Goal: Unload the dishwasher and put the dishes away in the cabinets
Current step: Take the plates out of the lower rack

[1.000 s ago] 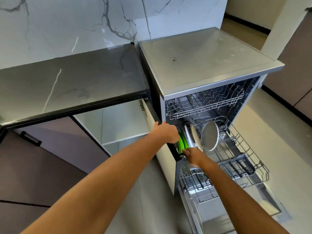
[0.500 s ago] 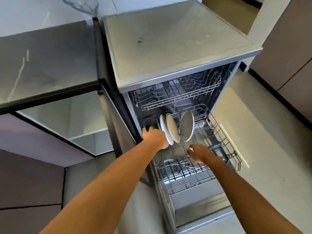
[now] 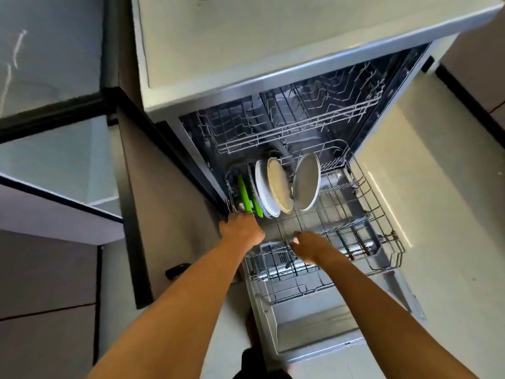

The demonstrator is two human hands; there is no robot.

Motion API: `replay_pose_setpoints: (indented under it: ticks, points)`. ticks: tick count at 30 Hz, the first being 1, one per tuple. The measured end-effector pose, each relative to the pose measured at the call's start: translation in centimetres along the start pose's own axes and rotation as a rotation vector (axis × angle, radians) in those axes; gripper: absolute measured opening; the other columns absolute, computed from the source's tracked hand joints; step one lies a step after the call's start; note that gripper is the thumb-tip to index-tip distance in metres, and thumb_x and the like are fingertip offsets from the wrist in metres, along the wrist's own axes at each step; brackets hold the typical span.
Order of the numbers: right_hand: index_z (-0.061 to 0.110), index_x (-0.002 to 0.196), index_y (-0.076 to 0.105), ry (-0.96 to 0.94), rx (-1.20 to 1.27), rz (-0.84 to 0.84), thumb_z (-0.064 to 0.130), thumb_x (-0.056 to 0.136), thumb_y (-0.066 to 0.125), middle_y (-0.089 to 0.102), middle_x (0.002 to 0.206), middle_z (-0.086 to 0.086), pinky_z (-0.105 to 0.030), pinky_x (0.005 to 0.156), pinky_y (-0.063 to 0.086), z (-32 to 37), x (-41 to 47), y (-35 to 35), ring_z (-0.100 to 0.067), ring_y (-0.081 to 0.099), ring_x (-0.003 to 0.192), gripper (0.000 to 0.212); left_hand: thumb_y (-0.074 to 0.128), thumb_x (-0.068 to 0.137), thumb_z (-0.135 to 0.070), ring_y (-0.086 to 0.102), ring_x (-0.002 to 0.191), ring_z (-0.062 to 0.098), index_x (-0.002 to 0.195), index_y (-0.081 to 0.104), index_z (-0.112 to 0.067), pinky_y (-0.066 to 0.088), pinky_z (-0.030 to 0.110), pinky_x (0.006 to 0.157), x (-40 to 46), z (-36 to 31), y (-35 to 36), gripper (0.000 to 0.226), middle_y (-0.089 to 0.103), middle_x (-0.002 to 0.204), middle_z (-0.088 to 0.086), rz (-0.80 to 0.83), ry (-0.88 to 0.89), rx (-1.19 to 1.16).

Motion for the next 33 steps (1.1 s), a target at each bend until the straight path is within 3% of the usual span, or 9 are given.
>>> replay_pose_setpoints:
  ticks: [6,9,12,17,23,26,30,33]
  points:
    - [0.014,0.125,0.050,-0.026,0.061,0.025,0.027,0.097,0.040,0.056,0.130,-0.013,-0.043,0.097,0.046,0.7,4.9,3.0,-0.031,0.056,0.113,0.033,0.046,0.094,-0.025,0.054,0.118,0.028,0.129,0.049,-0.007,0.045,0.031,0.084,5.1,0.6,3.6,0.040,0.054,0.131,0.012,0.032,-0.191,-0.457]
    - [0.018,0.136,0.043,-0.054,0.070,0.004,0.024,0.098,0.039,0.052,0.134,-0.011,-0.044,0.096,0.047,1.4,7.6,3.2,-0.028,0.058,0.111,0.039,0.046,0.094,-0.020,0.049,0.125,0.030,0.138,0.041,-0.006,0.044,0.033,0.094,7.7,0.6,4.9,0.047,0.048,0.139,0.014,0.029,-0.219,-0.540]
    - [0.025,0.145,0.031,-0.095,0.035,-0.064,0.022,0.097,0.041,0.042,0.144,-0.012,-0.048,0.101,0.044,2.5,10.6,2.5,-0.031,0.051,0.124,0.049,0.046,0.091,-0.015,0.049,0.125,0.030,0.144,0.035,-0.015,0.043,0.035,0.101,10.7,0.4,5.3,0.054,0.048,0.141,0.012,-0.022,-0.206,-0.620]
    - [0.025,0.148,0.023,-0.083,-0.061,-0.086,0.018,0.094,0.045,0.033,0.147,-0.008,-0.048,0.100,0.044,3.0,14.7,2.3,-0.032,0.043,0.128,0.059,0.047,0.089,-0.018,0.049,0.124,0.030,0.142,0.039,-0.020,0.043,0.039,0.102,14.6,0.2,5.9,0.053,0.043,0.145,0.007,-0.067,-0.229,-0.672]
    - [0.020,0.151,0.019,-0.147,0.019,-0.119,0.009,0.094,0.044,0.033,0.151,-0.007,-0.043,0.103,0.042,4.0,18.0,1.0,-0.032,0.046,0.129,0.063,0.046,0.092,-0.015,0.053,0.120,0.032,0.141,0.042,-0.018,0.047,0.042,0.098,18.6,0.2,5.0,0.049,0.048,0.140,0.012,-0.127,-0.221,-0.749]
    - [0.024,0.151,0.011,-0.189,0.014,-0.147,0.004,0.092,0.048,0.039,0.144,-0.011,-0.045,0.097,0.047,5.2,19.5,0.3,-0.032,0.051,0.122,0.073,0.044,0.094,-0.012,0.051,0.123,0.033,0.143,0.039,-0.020,0.046,0.042,0.100,20.5,-0.2,4.3,0.050,0.046,0.142,0.014,-0.142,-0.200,-0.749]
    - [0.036,0.150,0.001,-0.204,-0.027,-0.225,0.000,0.089,0.047,0.038,0.143,-0.013,-0.041,0.079,0.051,5.9,20.7,-0.5,-0.033,0.060,0.106,0.085,0.045,0.093,-0.010,0.051,0.123,0.033,0.142,0.040,-0.017,0.045,0.042,0.100,22.3,0.0,3.7,0.050,0.050,0.139,0.015,-0.210,-0.164,-0.754]
    - [0.037,0.150,0.002,-0.243,-0.121,-0.275,0.000,0.090,0.045,0.042,0.136,-0.012,-0.040,0.073,0.051,6.6,20.7,-1.0,-0.033,0.062,0.098,0.082,0.046,0.093,-0.011,0.053,0.121,0.033,0.136,0.048,-0.014,0.045,0.041,0.099,23.0,0.2,2.8,0.043,0.055,0.133,0.015,-0.308,-0.117,-0.772]
Point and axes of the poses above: each hand's wrist, its own x-axis towards the middle knuckle, its own y-axis out of the palm, z = x × y, the point moved 9 cm from there along x, towards the middle knuckle
